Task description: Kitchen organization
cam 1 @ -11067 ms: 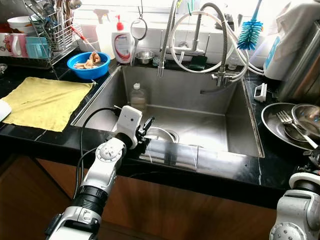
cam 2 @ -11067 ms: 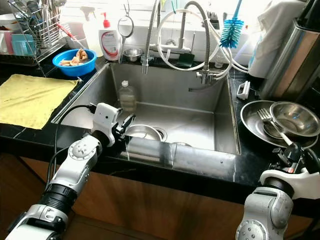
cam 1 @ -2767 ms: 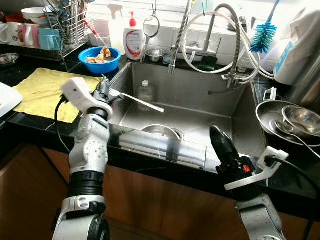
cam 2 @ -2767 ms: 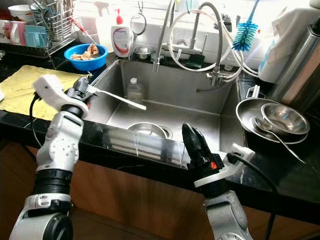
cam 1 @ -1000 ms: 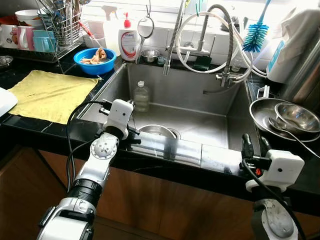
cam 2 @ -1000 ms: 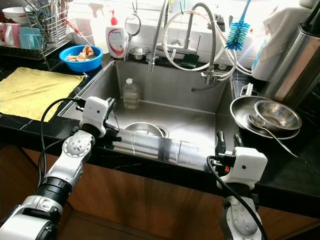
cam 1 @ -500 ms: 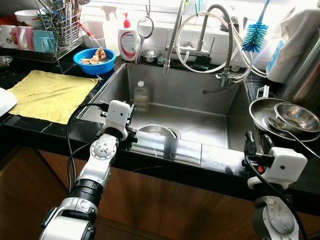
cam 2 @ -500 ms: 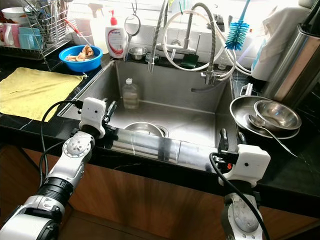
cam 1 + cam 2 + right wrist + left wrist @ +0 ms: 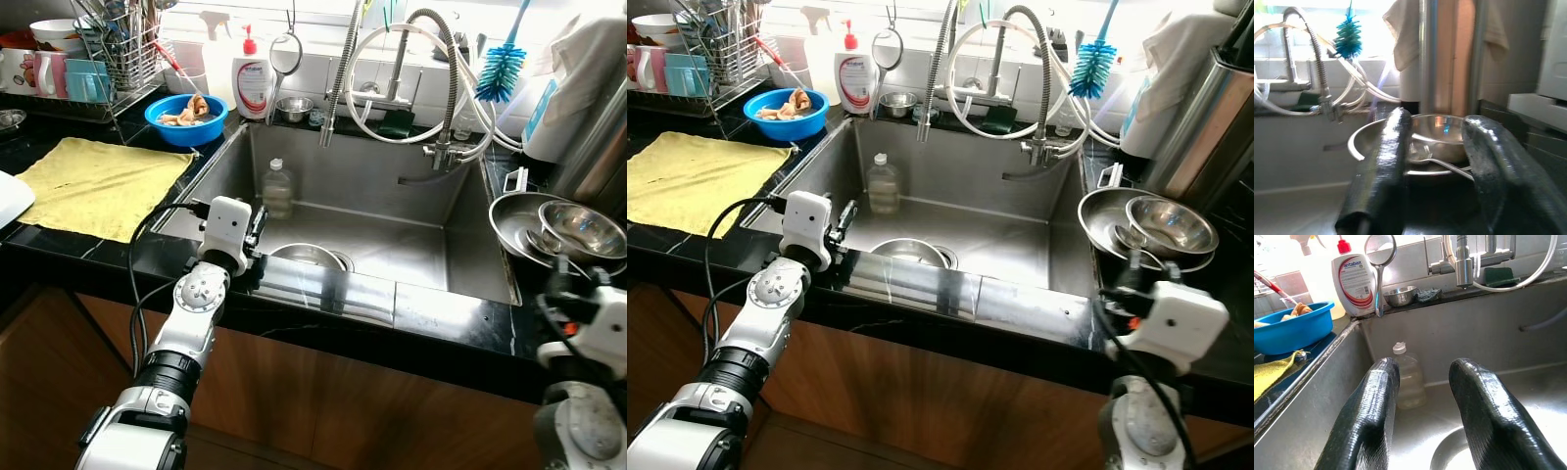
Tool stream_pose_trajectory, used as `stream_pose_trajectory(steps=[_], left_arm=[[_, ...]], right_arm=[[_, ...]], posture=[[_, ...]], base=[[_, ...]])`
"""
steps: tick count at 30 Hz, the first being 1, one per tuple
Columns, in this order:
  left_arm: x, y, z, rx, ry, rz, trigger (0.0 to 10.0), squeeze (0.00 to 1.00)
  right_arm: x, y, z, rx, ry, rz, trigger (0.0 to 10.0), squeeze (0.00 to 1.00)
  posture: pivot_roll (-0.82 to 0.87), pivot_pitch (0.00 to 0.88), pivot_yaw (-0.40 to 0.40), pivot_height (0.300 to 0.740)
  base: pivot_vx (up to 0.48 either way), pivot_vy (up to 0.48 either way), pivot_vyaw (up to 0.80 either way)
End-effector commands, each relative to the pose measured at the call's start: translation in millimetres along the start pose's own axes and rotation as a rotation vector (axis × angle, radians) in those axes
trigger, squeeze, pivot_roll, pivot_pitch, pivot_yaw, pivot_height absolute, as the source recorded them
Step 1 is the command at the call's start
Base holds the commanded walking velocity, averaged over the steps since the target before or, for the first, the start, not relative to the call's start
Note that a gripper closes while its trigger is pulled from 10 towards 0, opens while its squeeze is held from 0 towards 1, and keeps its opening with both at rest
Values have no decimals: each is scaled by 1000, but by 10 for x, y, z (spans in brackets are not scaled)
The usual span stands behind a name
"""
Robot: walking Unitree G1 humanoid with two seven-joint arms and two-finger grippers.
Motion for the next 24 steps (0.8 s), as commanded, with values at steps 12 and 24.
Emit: stream_pose_trajectory(steps=[12, 24], left_arm=[[-20, 76, 45, 9, 6, -21, 10000, 0], [-19, 88, 19, 9, -4, -27, 10000, 0]], right_arm=[[2, 16, -439, 12, -253, 9, 10000, 0], [-92, -6, -540, -112, -216, 43, 10000, 0]], posture=[[34, 0, -26, 740], [37, 0, -27, 740]], base=[[0, 0, 0], [0, 0, 0]])
Point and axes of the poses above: a point about 5 cm out from each wrist's last joint towards the gripper, its own x axis pointing back from the gripper into the wrist, its own y axis along the axis of the wrist's last joint, z = x × y, the point moved 4 cm from there along -x, pointing out of the wrist towards the gripper, and after that the axes turned 6 degrees about -x, right-handed, at the moved point
